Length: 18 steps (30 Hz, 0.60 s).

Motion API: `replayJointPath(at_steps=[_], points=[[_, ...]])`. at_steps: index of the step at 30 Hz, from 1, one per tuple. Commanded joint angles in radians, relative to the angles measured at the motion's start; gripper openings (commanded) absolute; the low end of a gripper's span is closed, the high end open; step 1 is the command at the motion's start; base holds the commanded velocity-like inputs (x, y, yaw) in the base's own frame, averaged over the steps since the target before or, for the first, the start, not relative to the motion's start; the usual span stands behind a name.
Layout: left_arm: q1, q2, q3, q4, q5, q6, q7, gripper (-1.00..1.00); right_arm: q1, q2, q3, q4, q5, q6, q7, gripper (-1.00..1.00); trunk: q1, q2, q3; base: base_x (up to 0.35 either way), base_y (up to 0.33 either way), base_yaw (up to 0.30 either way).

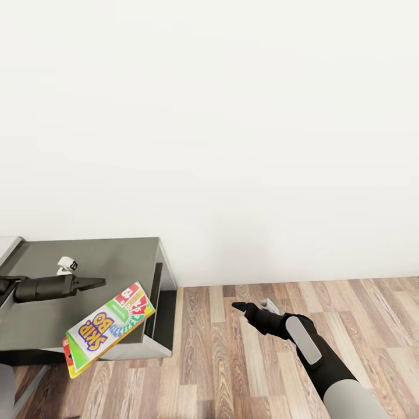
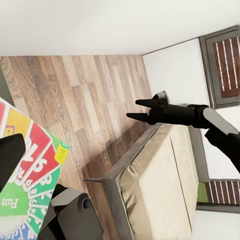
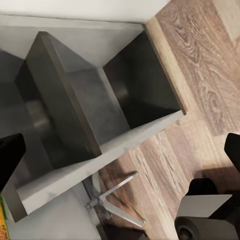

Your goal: Put all the toys in the child's room - the three board games (two on the bed and one on the table), the two jigsaw puzzles on the table, and the tennis ball on the table - inside the toy box on the table in the child's room.

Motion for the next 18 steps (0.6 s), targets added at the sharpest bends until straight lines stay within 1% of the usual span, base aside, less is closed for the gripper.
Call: replayJointPath(at_steps=[1, 7, 12, 18], points=[[-0.001, 0.001, -0.004, 0.000, 0.004, 0.011, -0.003, 1.00, -0.001, -0.001, 0.001, 0.000, 0.004, 0.002, 0.004, 1.00, 0.001, -0.002, 0.000, 0.000, 0.000, -0.070], [0.000, 0.000, -0.006, 0.000, 0.003, 0.025, -0.003, 1.00, 0.000, -0.001, 0.000, 0.002, 0.004, 0.001, 0.003, 1.00, 0.001, -0.002, 0.009, 0.000, 0.000, -0.035], [0.000, 0.000, -0.006, 0.000, 0.000, 0.046, -0.003, 1.00, 0.000, -0.001, 0.002, 0.004, 0.004, -0.049, 0.004, 1.00, 0.001, -0.002, 0.017, 0.000, 0.000, -0.004], [0.000, -0.003, -0.008, 0.000, -0.002, 0.050, -0.003, 1.00, 0.000, 0.002, 0.005, 0.004, 0.004, -0.068, 0.004, 1.00, 0.001, -0.002, 0.027, 0.000, 0.000, 0.000]])
